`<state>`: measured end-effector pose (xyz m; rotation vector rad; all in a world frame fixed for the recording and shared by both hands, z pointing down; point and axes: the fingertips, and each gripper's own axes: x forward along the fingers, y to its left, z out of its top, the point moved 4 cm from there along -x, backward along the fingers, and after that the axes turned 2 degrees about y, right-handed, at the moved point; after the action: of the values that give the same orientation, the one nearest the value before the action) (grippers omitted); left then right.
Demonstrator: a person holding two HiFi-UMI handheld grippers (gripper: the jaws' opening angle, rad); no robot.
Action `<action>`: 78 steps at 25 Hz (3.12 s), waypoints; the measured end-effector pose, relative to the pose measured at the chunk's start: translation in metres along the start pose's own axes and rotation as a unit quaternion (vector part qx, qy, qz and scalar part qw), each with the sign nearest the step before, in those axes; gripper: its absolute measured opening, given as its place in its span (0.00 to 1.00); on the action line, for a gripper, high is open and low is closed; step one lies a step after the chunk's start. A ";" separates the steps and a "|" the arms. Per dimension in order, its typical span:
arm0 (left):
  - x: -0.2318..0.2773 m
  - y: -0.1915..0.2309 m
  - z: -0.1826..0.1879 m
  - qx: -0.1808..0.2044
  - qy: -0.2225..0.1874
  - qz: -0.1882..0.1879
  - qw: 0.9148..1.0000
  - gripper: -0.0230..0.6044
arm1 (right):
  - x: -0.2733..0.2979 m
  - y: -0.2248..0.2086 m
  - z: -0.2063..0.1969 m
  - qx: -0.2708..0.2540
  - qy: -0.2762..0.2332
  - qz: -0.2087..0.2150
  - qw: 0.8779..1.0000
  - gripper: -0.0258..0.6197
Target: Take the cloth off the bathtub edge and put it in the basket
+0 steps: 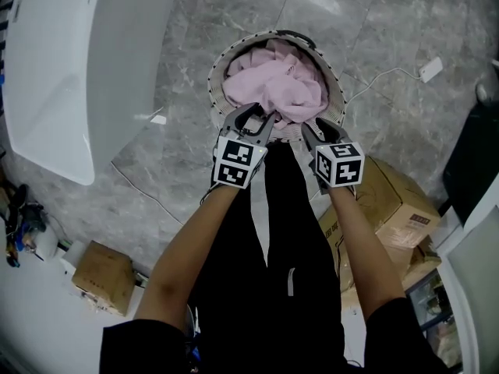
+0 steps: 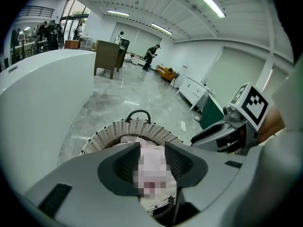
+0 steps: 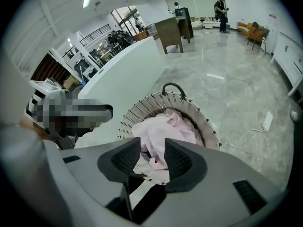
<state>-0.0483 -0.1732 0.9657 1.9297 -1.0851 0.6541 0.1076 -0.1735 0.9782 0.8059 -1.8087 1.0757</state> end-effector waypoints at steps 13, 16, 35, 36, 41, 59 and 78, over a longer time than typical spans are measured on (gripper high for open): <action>-0.053 -0.038 0.048 -0.076 -0.068 -0.009 0.995 0.30 | -0.069 0.048 0.047 -0.012 -0.100 0.039 0.994 0.31; -0.089 -0.061 0.070 -0.072 -0.087 0.002 0.994 0.30 | -0.113 0.063 0.064 -0.018 -0.139 0.030 0.990 0.31; -0.401 -0.187 0.239 0.035 -0.280 -0.013 0.959 0.30 | -0.419 0.227 0.167 -0.047 -0.375 0.058 0.924 0.31; -0.419 -0.188 0.243 0.038 -0.291 -0.012 0.956 0.30 | -0.434 0.241 0.169 -0.056 -0.382 0.056 0.921 0.31; -0.482 -0.188 0.263 0.053 -0.333 -0.030 0.941 0.23 | -0.478 0.300 0.177 -0.099 -0.405 0.039 0.908 0.31; -0.541 -0.183 0.283 0.117 -0.372 -0.005 0.921 0.06 | -0.520 0.351 0.160 -0.115 -0.471 -0.070 0.872 0.09; -0.533 -0.166 0.285 0.153 -0.351 -0.023 0.924 0.06 | -0.504 0.372 0.175 -0.125 -0.473 -0.087 0.868 0.09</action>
<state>-0.1553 -0.1248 0.3501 2.5506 -1.4147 0.0812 -0.0521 -0.1255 0.3494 1.4515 -2.5237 0.2745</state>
